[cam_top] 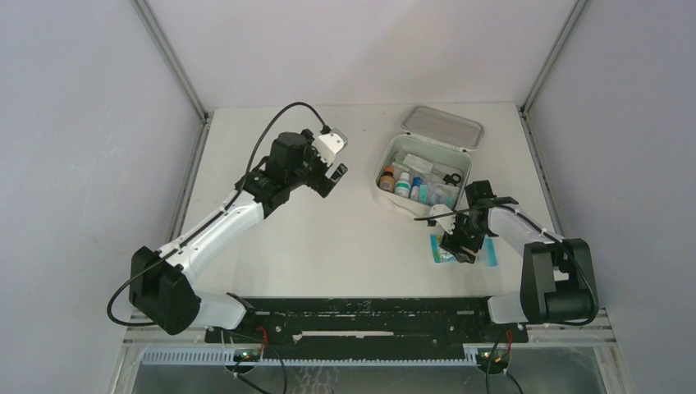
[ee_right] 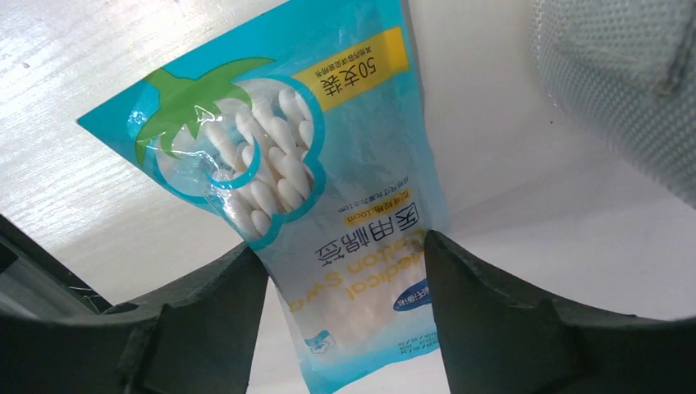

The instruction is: Organize the medicine kit

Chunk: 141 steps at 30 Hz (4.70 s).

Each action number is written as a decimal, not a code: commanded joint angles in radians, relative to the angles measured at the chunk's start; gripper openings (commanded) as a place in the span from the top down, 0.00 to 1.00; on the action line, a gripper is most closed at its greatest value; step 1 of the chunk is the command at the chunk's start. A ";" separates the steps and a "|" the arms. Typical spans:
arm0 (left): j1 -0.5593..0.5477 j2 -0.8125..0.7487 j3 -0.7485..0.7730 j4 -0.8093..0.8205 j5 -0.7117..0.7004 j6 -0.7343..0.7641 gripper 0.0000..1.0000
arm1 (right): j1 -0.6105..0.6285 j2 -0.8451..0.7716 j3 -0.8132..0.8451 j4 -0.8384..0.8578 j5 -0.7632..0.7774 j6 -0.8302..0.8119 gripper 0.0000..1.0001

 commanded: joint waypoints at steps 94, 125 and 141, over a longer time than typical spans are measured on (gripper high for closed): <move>-0.110 -0.191 0.024 -0.464 0.494 0.740 0.95 | -0.108 0.109 0.573 0.218 -0.092 0.810 0.26; -0.110 -0.222 0.001 -0.461 0.465 0.777 0.87 | -0.113 0.296 0.492 0.228 0.089 0.888 0.85; -0.110 -0.232 -0.004 -0.462 0.469 0.782 0.87 | -0.114 0.236 0.436 0.188 0.104 0.895 0.74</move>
